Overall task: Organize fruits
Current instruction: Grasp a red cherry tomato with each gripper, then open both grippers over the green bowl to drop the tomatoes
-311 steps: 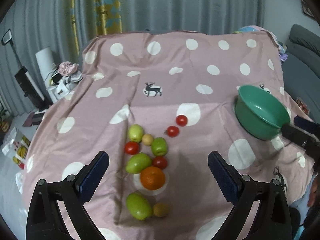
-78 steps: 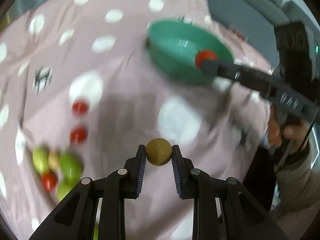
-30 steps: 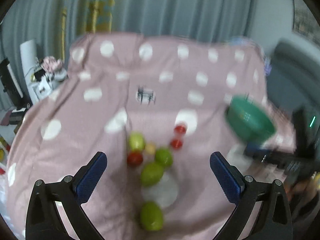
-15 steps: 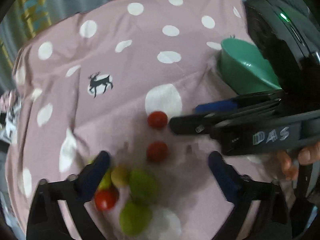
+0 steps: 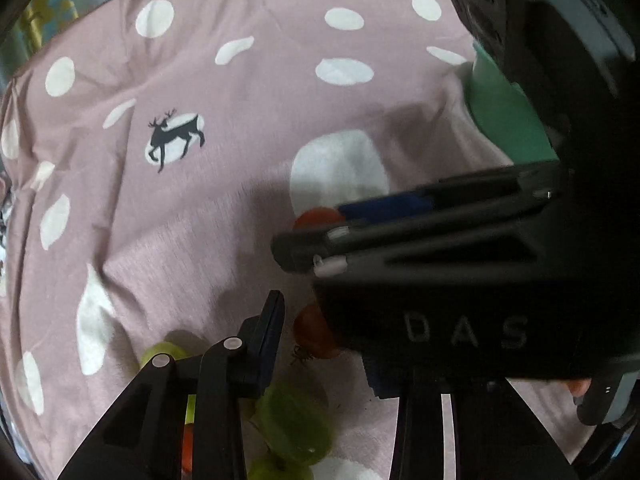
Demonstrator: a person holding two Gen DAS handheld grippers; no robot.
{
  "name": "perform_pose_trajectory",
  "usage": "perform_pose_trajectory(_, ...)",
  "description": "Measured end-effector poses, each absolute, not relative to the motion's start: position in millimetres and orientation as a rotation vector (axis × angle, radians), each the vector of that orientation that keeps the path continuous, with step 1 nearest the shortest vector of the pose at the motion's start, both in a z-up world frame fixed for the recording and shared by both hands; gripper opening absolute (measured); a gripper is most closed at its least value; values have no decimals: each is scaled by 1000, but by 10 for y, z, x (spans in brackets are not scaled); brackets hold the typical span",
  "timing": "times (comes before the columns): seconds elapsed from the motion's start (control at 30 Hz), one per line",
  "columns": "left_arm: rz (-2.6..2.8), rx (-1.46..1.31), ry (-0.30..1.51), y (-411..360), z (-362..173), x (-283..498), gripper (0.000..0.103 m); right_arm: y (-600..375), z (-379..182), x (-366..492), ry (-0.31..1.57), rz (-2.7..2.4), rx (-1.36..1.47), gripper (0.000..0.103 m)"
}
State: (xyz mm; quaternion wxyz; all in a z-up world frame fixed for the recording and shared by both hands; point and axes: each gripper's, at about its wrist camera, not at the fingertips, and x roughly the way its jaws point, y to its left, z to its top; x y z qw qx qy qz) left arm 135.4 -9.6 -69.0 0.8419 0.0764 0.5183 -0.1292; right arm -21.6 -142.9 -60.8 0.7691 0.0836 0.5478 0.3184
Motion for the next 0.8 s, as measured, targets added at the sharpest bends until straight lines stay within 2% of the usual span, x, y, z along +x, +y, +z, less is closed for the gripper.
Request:
perform_pose_trajectory(0.07, -283, 105, 1094, -26, -700, 1382, 30, -1400, -625, -192, 1179, 681, 160, 28)
perform_pose_trajectory(0.33, -303, 47, 1068, -11, -611, 1271, 29, -1529, -577, -245, 1150, 707, 220, 28)
perform_pose_trajectory(0.6, -424, -6, 942, -305, -38, 966, 29, -2439, 15, -774, 921, 685, 321, 29)
perform_pose_trajectory(0.8, -517, -4, 826, -931, 366, 1111, 29, -3258, 256, -1031, 780, 491, 345, 29)
